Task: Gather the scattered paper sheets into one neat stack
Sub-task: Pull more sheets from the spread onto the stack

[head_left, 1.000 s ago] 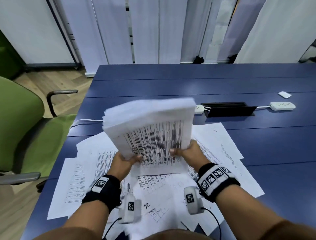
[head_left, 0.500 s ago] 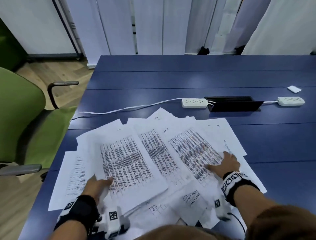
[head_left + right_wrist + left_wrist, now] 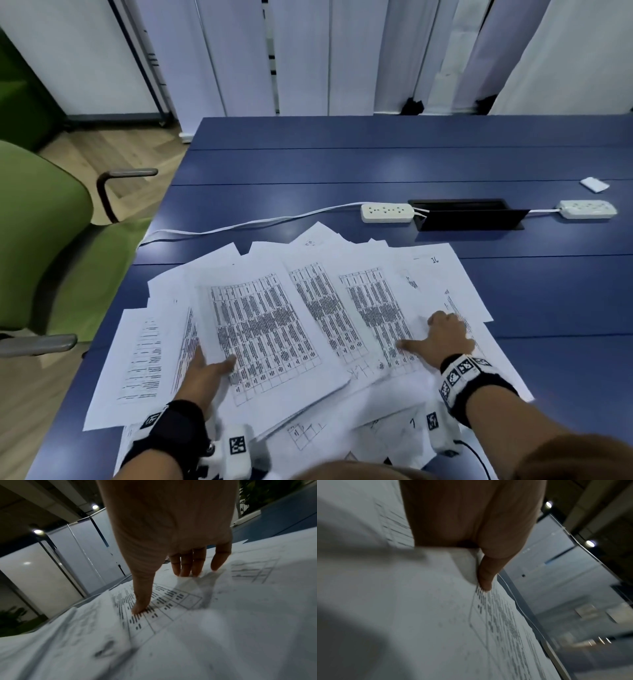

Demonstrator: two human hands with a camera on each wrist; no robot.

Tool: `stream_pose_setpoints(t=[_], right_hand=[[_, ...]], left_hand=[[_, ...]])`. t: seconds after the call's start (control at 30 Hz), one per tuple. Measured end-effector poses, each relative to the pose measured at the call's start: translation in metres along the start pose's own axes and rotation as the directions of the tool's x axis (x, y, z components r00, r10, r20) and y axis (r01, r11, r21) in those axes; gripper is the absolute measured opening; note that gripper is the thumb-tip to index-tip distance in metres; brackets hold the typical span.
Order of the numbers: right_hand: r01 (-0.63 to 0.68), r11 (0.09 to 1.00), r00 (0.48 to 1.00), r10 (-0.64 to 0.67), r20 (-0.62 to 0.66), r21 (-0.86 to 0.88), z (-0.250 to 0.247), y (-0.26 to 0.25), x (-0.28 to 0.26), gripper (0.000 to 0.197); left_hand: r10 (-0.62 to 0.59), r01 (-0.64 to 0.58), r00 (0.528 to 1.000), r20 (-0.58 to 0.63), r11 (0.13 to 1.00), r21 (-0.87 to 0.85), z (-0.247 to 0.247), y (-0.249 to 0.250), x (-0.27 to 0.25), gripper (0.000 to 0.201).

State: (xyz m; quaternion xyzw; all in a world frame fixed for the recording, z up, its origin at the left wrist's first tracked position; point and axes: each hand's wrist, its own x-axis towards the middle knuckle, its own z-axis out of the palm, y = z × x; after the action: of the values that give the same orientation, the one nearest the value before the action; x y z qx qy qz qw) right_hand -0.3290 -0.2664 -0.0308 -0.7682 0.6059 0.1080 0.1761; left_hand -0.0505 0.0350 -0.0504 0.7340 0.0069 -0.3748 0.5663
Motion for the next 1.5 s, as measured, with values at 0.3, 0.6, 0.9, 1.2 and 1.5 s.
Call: stream_pose_setpoints(t=[0.3, 0.6, 0.9, 1.2, 1.5], right_hand=[[0.008, 0.794, 0.977, -0.137, 0.166, 0.607, 0.000, -0.036, -0.016, 0.055], [-0.046, 0.669, 0.903, -0.289, 0.317, 0.742, 0.008, -0.024, -0.016, 0.100], [-0.215, 0.610, 0.904, -0.170, 0.391, 0.763, -0.002, 0.024, -0.008, 0.051], [-0.252, 0.536, 0.920, -0.127, 0.371, 0.806, 0.042, 0.079, 0.027, 0.119], [-0.347, 0.552, 0.878, -0.094, 0.470, 0.758, 0.014, 0.074, 0.004, 0.048]], left_hand=[[0.100, -0.130, 0.991, 0.084, 0.826, 0.548, 0.055, -0.001, 0.006, 0.041], [0.090, -0.267, 0.945, 0.315, 0.769, 0.581, 0.121, 0.007, -0.024, 0.070], [0.241, -0.350, 0.937, 0.254, 0.613, 0.708, 0.136, 0.019, -0.005, 0.044], [0.259, -0.227, 0.953, 0.156, 0.271, 0.935, 0.113, 0.035, 0.022, 0.055], [0.234, -0.208, 0.971, 0.058, 0.694, 0.689, 0.116, 0.020, 0.011, 0.027]])
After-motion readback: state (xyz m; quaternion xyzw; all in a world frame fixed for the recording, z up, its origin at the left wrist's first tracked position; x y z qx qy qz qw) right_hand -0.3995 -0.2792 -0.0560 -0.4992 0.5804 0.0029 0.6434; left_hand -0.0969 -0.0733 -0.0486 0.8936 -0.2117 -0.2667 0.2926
